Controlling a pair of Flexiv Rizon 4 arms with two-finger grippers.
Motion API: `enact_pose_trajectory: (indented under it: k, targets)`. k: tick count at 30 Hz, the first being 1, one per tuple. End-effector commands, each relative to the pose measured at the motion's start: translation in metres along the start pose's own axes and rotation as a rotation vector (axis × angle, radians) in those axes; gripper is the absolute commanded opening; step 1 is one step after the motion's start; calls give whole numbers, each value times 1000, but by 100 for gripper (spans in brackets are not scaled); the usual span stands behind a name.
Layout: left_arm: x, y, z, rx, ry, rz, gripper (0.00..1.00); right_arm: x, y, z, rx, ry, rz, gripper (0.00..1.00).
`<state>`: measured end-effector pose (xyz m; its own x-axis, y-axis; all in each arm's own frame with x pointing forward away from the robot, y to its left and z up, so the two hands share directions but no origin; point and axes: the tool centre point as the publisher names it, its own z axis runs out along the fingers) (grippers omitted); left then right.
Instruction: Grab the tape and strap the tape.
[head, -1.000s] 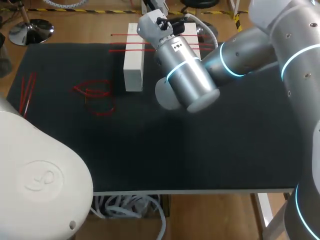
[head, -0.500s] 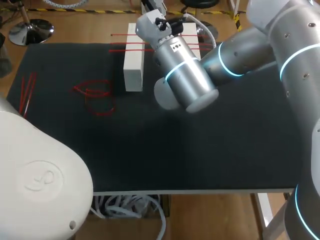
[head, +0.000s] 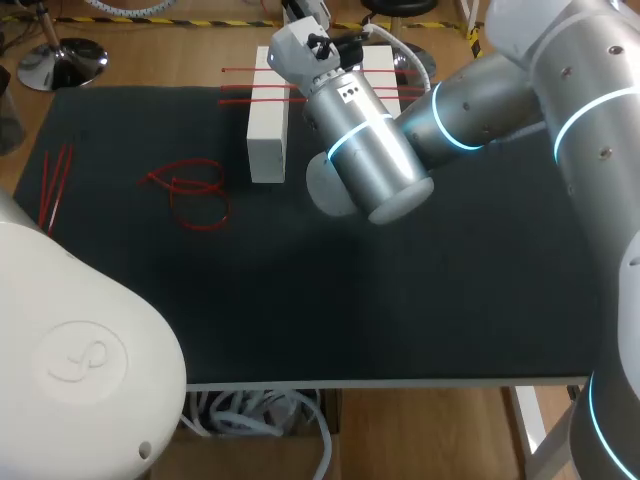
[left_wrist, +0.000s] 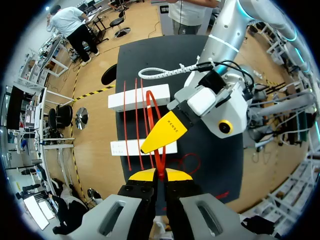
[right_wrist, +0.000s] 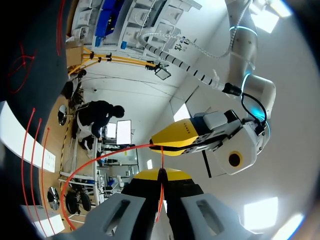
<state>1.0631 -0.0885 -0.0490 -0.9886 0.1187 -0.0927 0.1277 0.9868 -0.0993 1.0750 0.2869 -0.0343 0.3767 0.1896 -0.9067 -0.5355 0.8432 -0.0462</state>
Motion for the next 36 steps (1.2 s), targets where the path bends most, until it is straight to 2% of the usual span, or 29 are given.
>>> enact_pose_trajectory:
  k: [1,36]
  targets:
    - [-1,-1,-1,-3,3,0,0,-1,1,1,-2,-4,10,0]
    - [-1,-1,-1,-3,3,0,0,-6,12,1,-30,-9,12,0]
